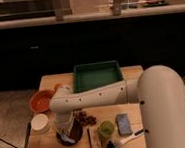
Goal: Wipe purple bowl with towel
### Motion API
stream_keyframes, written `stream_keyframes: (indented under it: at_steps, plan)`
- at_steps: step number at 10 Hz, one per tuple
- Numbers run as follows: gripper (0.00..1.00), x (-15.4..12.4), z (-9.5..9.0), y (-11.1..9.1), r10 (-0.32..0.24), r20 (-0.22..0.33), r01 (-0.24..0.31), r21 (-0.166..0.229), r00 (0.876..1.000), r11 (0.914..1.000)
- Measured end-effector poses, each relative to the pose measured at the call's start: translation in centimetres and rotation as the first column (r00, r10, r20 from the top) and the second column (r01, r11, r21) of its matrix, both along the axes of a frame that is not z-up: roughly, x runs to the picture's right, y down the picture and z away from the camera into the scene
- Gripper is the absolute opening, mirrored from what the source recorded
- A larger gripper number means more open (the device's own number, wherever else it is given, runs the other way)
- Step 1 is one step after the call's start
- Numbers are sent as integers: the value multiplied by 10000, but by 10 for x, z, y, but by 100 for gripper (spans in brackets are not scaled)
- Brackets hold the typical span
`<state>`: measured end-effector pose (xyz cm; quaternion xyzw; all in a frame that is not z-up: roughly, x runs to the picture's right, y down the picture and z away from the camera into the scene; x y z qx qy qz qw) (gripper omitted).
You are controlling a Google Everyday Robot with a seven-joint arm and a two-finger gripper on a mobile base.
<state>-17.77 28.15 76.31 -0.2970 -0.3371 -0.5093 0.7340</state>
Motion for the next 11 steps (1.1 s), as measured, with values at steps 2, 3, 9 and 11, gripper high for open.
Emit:
stream_keyframes:
  at_steps: [2, 3, 9, 11]
  plan:
    - [0, 3, -11, 8, -180, 61, 180, -72, 9998, 9998]
    - [0, 11, -16, 9, -162, -105, 161, -86, 9998, 9998]
    - [0, 59, -25, -5, 85, -1430, -46, 277, 9897, 9996]
    - [0, 62, -24, -17, 113, -1529, -37, 500, 9882, 9987]
